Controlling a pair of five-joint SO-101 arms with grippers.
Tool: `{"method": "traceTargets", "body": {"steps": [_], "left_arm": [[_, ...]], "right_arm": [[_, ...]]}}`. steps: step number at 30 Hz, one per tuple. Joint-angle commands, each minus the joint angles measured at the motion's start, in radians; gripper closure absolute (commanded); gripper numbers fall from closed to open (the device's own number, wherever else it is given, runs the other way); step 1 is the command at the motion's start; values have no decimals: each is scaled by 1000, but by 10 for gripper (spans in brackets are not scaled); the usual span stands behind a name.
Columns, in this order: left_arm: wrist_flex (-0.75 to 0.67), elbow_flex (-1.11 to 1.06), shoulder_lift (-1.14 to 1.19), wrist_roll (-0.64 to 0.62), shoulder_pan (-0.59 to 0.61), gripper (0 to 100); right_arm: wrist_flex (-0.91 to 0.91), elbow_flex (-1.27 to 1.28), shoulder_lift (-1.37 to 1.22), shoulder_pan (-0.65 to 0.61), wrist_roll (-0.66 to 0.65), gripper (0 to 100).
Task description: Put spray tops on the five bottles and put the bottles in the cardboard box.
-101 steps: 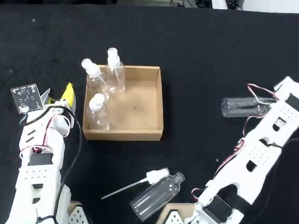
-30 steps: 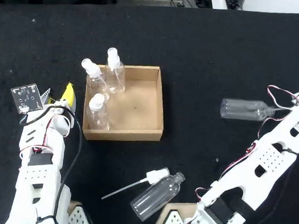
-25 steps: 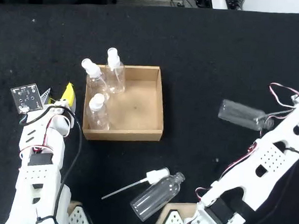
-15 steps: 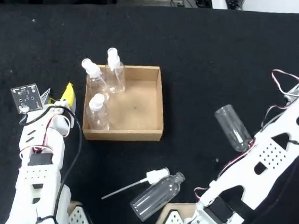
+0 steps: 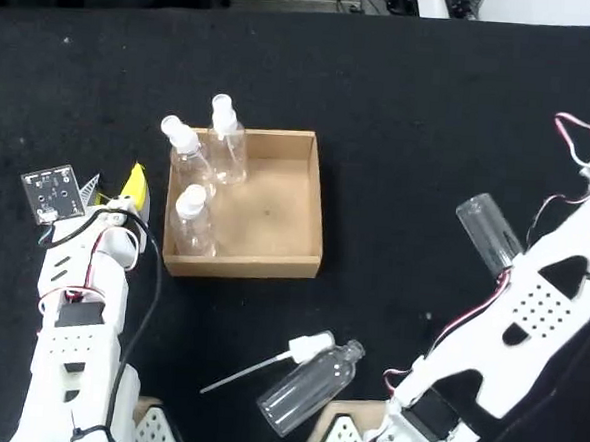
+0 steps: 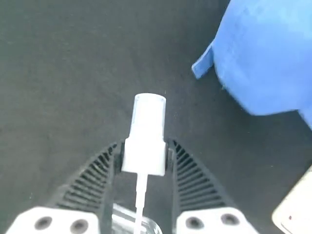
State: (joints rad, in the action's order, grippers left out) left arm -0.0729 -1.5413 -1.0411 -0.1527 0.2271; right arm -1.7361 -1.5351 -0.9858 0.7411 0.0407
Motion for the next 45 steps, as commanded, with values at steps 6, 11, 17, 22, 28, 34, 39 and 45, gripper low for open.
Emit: {"method": "traceTargets", "body": {"steps": [6,11,17,22,28,34,39,45], "left_arm": [[-28,18,-21,6,-8,808],[-28,18,-21,6,-7,808],[-28,18,-21,6,-7,809],[-28,18,-21,6,-7,809],[-28,18,-21,6,-7,808],[-28,18,-21,6,-8,808],[-28,18,-21,6,-8,808],[-28,18,-21,6,-7,808]], "right_arm": [[3,633,532,-8,-124,970],[112,957,773,-12,-130,970],[399,1415,1018,-21,-152,970],[620,1779,1099,37,-189,969],[827,2037,1138,161,-336,969],[911,2104,1073,269,-486,966],[896,2095,974,270,-572,884],[628,1942,958,238,-575,778]]}}
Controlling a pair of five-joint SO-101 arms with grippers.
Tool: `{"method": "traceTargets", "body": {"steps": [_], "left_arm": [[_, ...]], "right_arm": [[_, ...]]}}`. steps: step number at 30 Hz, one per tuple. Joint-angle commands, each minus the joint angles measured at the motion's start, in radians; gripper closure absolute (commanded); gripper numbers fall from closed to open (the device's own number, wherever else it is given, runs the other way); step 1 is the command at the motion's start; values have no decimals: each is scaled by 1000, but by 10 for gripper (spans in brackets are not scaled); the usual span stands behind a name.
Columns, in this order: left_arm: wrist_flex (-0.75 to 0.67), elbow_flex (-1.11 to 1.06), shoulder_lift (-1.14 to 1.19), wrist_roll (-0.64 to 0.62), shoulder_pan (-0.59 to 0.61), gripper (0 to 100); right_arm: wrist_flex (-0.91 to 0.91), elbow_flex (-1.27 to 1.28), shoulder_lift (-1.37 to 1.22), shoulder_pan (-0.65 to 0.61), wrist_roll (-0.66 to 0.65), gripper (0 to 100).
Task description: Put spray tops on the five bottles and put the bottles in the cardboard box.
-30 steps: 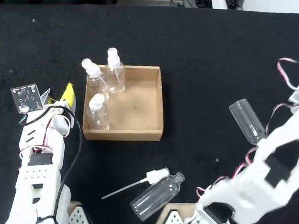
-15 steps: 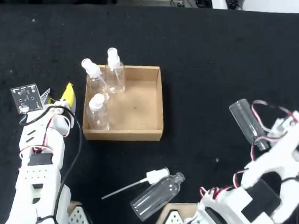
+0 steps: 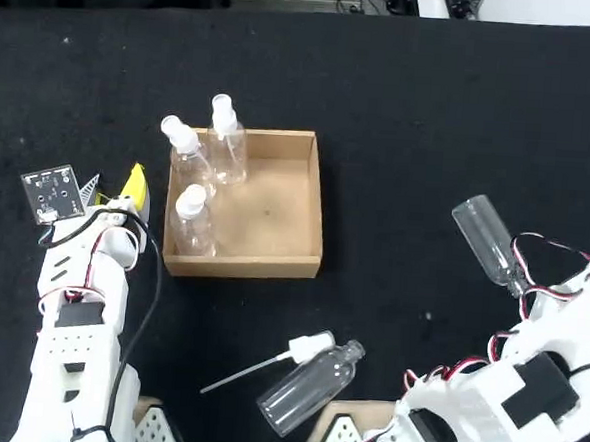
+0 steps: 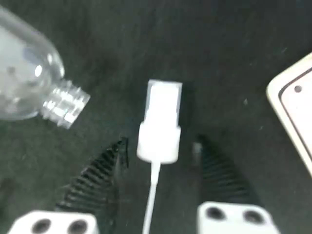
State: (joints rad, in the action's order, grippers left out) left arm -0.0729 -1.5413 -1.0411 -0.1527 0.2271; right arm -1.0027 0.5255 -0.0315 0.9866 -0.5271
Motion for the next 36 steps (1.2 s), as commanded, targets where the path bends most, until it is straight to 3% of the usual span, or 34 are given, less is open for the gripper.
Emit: {"method": "traceTargets", "body": {"steps": [1,10,13,21,27,36], "left_arm": [[-28,18,-21,6,-7,808],[-28,18,-21,6,-7,808],[-28,18,-21,6,-7,808],[-28,18,-21,6,-8,808],[-28,18,-21,6,-7,808],[-28,18,-21,6,-7,808]], "right_arm": [[-135,-148,4,-14,-6,782],[-344,-303,15,-160,-68,784],[-367,-280,15,-210,-31,798],[-233,-314,31,-334,-38,802],[-221,-334,39,-462,-163,677],[-91,-344,-147,-433,-298,709]]}}
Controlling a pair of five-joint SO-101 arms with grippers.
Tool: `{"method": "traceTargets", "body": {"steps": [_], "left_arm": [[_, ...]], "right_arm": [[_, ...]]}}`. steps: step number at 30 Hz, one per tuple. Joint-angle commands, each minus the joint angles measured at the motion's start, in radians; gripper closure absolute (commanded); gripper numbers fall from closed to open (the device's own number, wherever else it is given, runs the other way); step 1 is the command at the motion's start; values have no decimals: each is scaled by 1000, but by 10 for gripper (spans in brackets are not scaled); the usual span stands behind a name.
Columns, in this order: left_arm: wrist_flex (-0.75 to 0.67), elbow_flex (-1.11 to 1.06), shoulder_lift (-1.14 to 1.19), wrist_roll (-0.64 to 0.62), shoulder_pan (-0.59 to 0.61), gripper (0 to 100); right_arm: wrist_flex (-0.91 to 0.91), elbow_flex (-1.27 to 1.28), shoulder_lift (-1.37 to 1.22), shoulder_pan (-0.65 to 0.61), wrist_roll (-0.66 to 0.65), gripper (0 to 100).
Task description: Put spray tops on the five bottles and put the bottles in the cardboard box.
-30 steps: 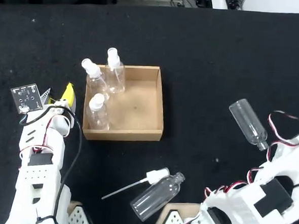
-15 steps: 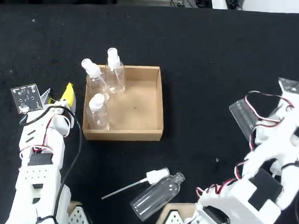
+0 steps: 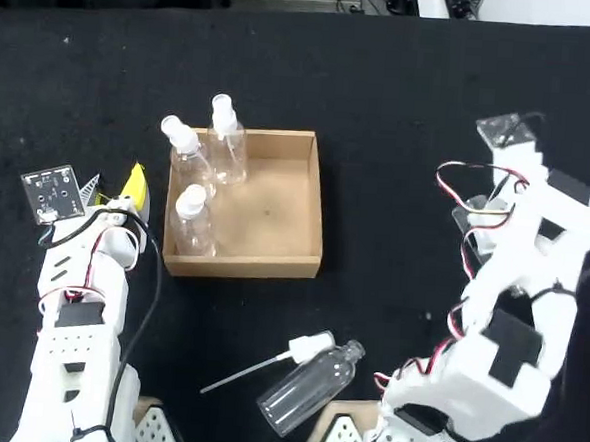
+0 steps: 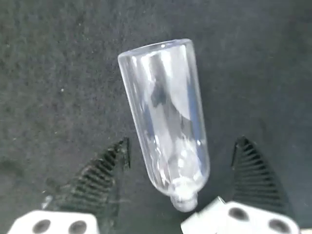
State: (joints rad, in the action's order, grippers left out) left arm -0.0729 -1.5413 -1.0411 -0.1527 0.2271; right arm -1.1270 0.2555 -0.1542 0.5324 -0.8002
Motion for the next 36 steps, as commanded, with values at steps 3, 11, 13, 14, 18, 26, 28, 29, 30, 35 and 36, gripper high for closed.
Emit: {"method": "traceTargets", "body": {"steps": [3,11,13,14,18,26,28,29,30,35,36], "left_arm": [[-28,18,-21,6,-7,807],[-28,18,-21,6,-7,807],[-28,18,-21,6,-7,807],[-28,18,-21,6,-7,807],[-28,18,-21,6,-7,807],[-28,18,-21,6,-5,807],[-28,18,-21,6,-5,808],[-28,18,-21,6,-5,808],[-28,18,-21,6,-5,808],[-28,18,-21,6,-5,808],[-28,18,-21,6,-5,808]], "right_arm": [[49,-87,-84,51,-60,709],[49,-85,-122,75,-110,767],[48,-81,-128,75,-110,841],[43,-77,-128,75,-110,874],[38,-62,-116,78,-109,929],[-419,-361,58,78,-104,930],[-542,-476,44,80,-104,930],[-592,-524,25,81,-104,930],[-628,-565,2,81,-104,931],[-635,-628,-50,94,-75,929],[-635,-627,-44,91,-71,928]]}}
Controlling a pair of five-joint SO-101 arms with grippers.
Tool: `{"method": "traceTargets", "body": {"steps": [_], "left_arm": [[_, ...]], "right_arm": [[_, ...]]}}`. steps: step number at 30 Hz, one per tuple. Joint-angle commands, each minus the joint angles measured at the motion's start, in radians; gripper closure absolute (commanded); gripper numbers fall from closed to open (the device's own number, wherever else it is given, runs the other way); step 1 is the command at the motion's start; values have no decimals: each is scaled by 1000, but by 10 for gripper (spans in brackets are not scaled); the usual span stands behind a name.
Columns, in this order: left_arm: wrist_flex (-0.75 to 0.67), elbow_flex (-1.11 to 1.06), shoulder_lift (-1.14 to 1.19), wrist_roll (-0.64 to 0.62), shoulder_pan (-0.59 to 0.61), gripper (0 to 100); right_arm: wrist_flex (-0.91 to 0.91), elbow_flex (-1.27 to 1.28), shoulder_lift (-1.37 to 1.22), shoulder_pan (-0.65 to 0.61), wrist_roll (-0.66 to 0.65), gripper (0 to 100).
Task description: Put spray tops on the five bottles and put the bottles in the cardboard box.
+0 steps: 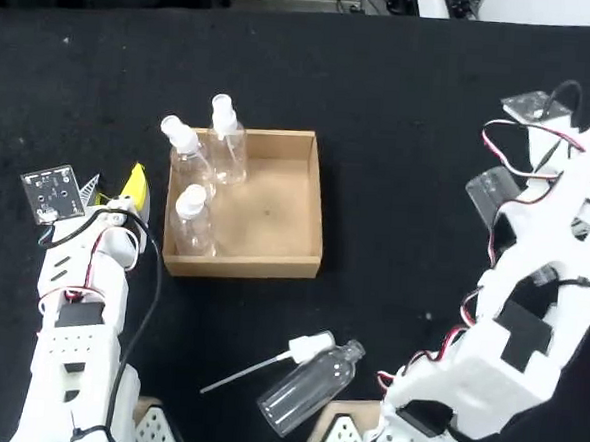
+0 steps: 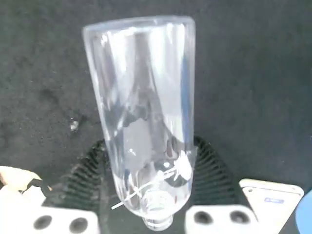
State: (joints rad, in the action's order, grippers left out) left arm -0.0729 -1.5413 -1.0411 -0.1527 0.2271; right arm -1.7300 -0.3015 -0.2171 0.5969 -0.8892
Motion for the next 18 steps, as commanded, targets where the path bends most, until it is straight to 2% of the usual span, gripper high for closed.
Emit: {"method": "traceTargets", "body": {"steps": [1,5,8,14,18], "left_arm": [[-28,18,-21,6,-5,808],[-26,18,-21,6,1,808],[-25,18,-21,6,47,809],[-17,82,-23,-2,160,809],[-15,114,-21,3,191,809]], "right_arm": [[-34,-65,33,18,20,928],[-35,-15,154,-15,86,928],[-37,99,337,-55,126,928],[-34,386,837,-218,176,928],[-34,555,1099,-345,176,928]]}}
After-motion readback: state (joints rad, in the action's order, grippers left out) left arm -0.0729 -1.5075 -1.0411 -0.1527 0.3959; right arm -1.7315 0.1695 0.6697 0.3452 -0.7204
